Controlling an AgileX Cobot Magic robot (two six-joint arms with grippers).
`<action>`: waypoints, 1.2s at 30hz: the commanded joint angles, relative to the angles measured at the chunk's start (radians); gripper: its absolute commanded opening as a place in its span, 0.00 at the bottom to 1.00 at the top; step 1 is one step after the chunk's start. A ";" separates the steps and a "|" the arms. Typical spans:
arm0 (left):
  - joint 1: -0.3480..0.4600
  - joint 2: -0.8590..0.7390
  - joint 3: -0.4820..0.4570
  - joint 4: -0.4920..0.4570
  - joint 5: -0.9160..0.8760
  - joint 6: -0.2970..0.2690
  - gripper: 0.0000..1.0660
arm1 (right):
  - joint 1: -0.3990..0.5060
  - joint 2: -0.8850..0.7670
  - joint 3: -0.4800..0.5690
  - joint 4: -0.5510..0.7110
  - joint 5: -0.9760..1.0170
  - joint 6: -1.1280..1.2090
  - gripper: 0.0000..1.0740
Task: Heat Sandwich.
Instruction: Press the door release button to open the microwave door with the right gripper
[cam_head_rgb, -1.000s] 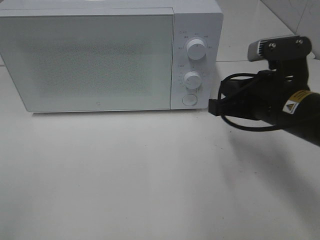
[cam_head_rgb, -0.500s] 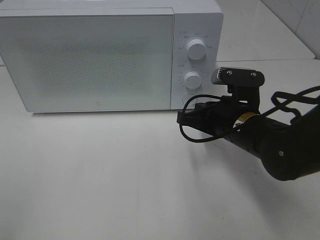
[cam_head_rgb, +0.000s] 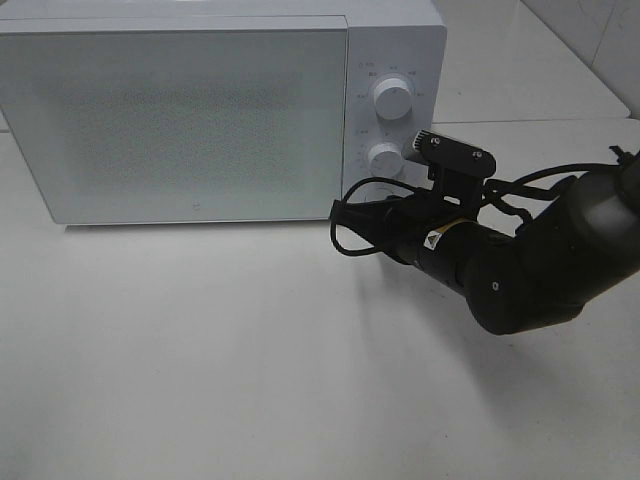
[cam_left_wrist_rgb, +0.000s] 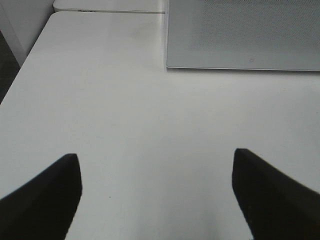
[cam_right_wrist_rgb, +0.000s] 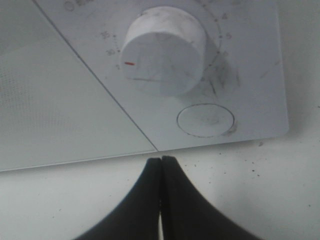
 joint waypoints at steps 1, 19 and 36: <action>0.002 -0.018 0.003 0.000 -0.014 -0.006 0.73 | -0.001 0.019 -0.030 0.040 0.030 0.013 0.00; 0.002 -0.017 0.003 0.000 -0.014 -0.005 0.73 | -0.040 0.076 -0.098 0.113 0.012 0.009 0.00; 0.002 -0.017 0.003 0.000 -0.014 -0.005 0.73 | -0.048 0.122 -0.168 0.115 -0.062 0.007 0.00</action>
